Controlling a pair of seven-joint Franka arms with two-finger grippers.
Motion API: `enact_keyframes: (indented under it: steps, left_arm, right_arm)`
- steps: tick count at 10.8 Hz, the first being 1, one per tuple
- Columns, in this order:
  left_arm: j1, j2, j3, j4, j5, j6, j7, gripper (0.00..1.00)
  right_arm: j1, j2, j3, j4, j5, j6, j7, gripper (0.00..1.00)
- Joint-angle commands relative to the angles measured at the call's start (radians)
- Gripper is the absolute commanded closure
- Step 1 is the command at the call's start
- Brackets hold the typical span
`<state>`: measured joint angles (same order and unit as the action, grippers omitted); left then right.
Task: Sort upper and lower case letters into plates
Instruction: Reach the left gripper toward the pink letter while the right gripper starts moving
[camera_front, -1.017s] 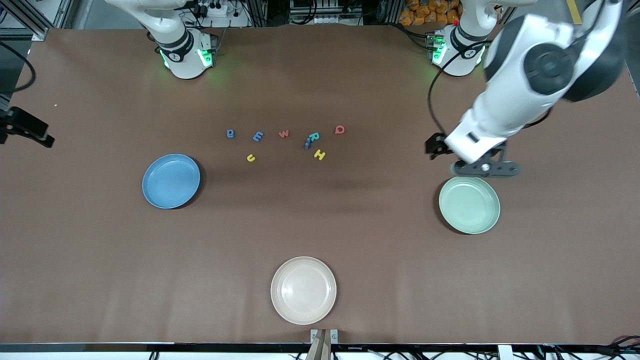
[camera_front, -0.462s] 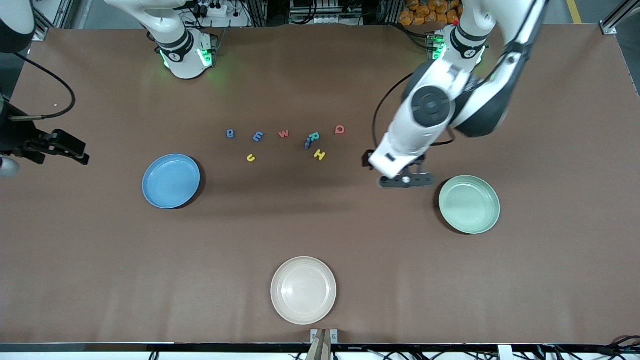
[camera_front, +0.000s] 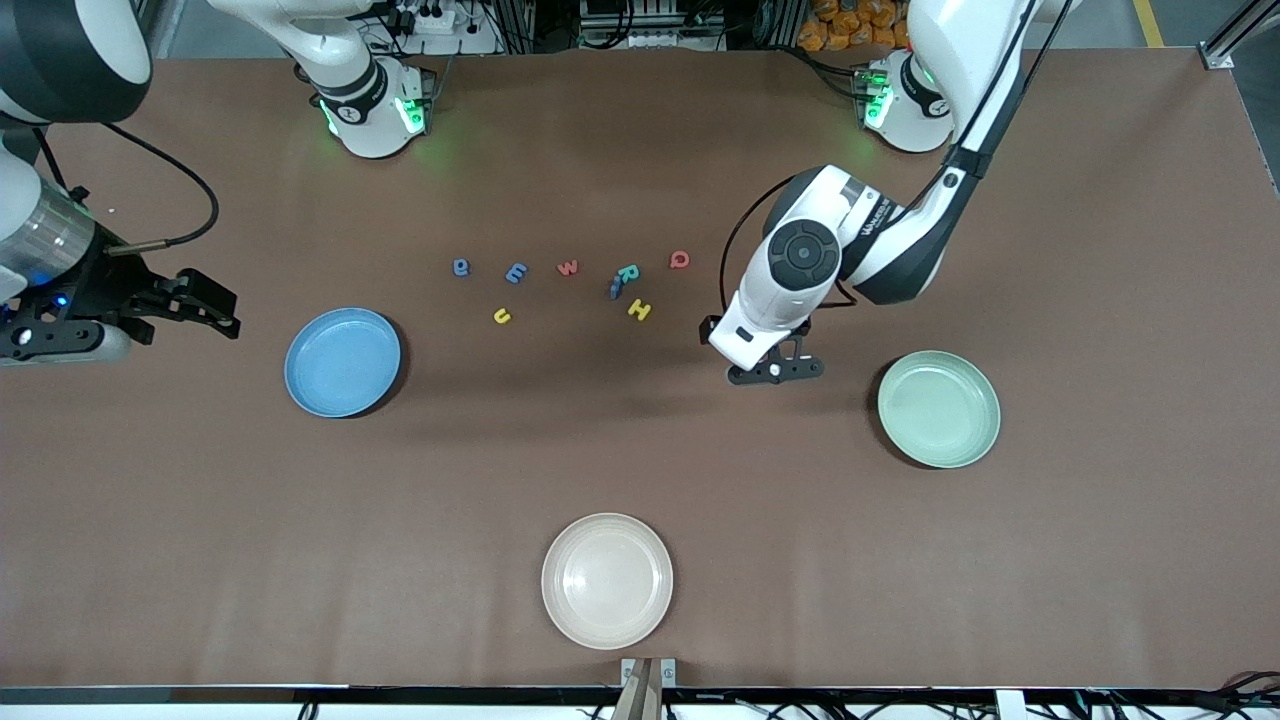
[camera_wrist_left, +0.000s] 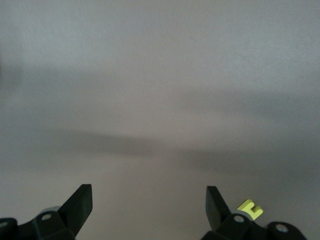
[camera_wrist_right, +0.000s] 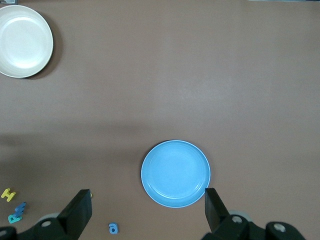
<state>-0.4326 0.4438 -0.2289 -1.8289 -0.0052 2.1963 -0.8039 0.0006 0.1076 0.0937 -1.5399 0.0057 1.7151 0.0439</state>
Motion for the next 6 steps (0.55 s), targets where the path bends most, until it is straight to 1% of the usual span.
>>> enact_keyframes:
  steps: [1, 3, 5, 6]
  left_arm:
    - [-0.02, -0.056, -0.05, -0.066, -0.015, 0.036, -0.164, 0.0]
    - [-0.021, -0.057, -0.104, -0.07, -0.013, 0.036, -0.268, 0.0]
    - [-0.02, -0.066, -0.159, -0.091, -0.009, 0.039, -0.372, 0.0]
    - [-0.024, -0.065, -0.17, -0.116, -0.01, 0.084, -0.406, 0.0]
  right_arm:
    - [-0.002, -0.081, 0.0, -0.06, 0.014, 0.008, 0.007, 0.0]
    - [-0.001, -0.098, -0.003, -0.075, 0.014, -0.021, 0.005, 0.0]
    - [-0.011, -0.103, 0.003, -0.124, 0.014, -0.009, 0.004, 0.0]
    - [-0.004, -0.1, 0.003, -0.124, 0.014, -0.017, 0.004, 0.0]
